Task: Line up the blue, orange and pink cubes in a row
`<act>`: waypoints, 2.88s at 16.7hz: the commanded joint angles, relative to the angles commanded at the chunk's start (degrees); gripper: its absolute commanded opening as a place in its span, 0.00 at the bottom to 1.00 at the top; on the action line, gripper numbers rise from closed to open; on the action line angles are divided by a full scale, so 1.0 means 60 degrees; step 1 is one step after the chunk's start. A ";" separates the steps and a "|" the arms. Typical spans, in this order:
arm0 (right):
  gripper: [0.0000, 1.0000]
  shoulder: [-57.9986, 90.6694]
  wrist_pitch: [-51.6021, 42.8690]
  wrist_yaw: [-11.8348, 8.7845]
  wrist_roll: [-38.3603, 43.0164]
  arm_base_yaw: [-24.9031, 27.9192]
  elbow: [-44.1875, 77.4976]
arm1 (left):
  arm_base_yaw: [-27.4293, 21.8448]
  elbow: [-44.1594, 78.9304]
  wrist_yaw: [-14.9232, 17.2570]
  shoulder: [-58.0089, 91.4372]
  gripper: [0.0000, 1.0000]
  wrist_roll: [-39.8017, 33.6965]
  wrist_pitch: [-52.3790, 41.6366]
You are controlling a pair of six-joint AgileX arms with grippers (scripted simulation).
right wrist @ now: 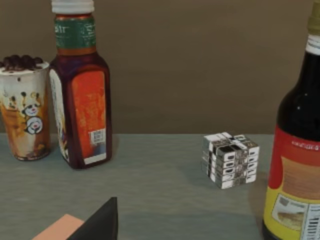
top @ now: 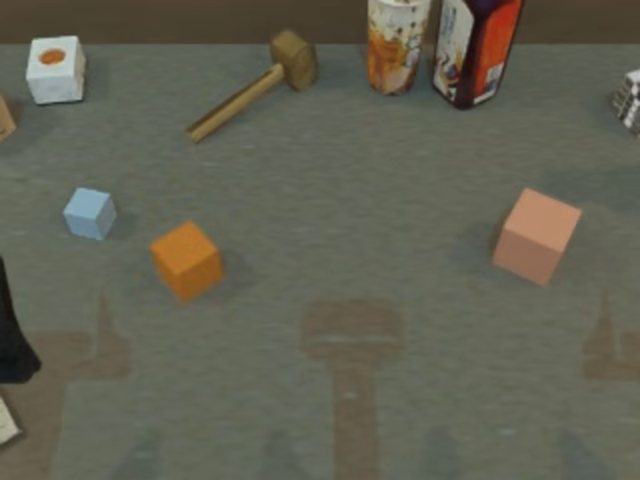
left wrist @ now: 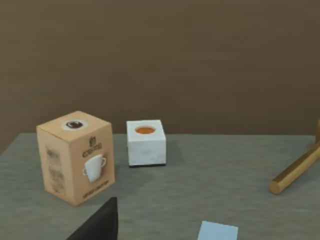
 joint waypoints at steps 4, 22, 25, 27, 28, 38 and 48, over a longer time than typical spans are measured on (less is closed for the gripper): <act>1.00 0.0000 0.0000 0.0000 0.0000 0.0000 0.0000 | -0.0020 0.0284 0.0013 0.0287 1.00 0.0034 -0.0194; 1.00 0.0000 0.0000 0.0000 0.0000 0.0000 0.0000 | -0.0341 1.3622 -0.0007 1.6098 1.00 0.1557 -0.8703; 1.00 0.0000 0.0000 0.0000 0.0000 0.0000 0.0000 | -0.0396 1.5774 -0.0003 1.8543 1.00 0.1795 -1.0063; 1.00 0.0000 0.0000 0.0000 0.0000 0.0000 0.0000 | -0.0425 1.7024 0.0005 1.9943 1.00 0.1925 -1.0792; 1.00 0.0000 0.0000 0.0000 0.0000 0.0000 0.0000 | -0.0437 1.7572 0.0011 2.0547 1.00 0.1980 -1.1099; 1.00 0.0000 0.0000 0.0000 0.0000 0.0000 0.0000 | -0.0417 1.9159 0.0038 2.2199 1.00 0.2138 -1.1951; 1.00 0.0000 0.0000 0.0000 0.0000 0.0000 0.0000 | -0.0462 1.7276 0.0051 2.3056 1.00 0.2168 -0.9203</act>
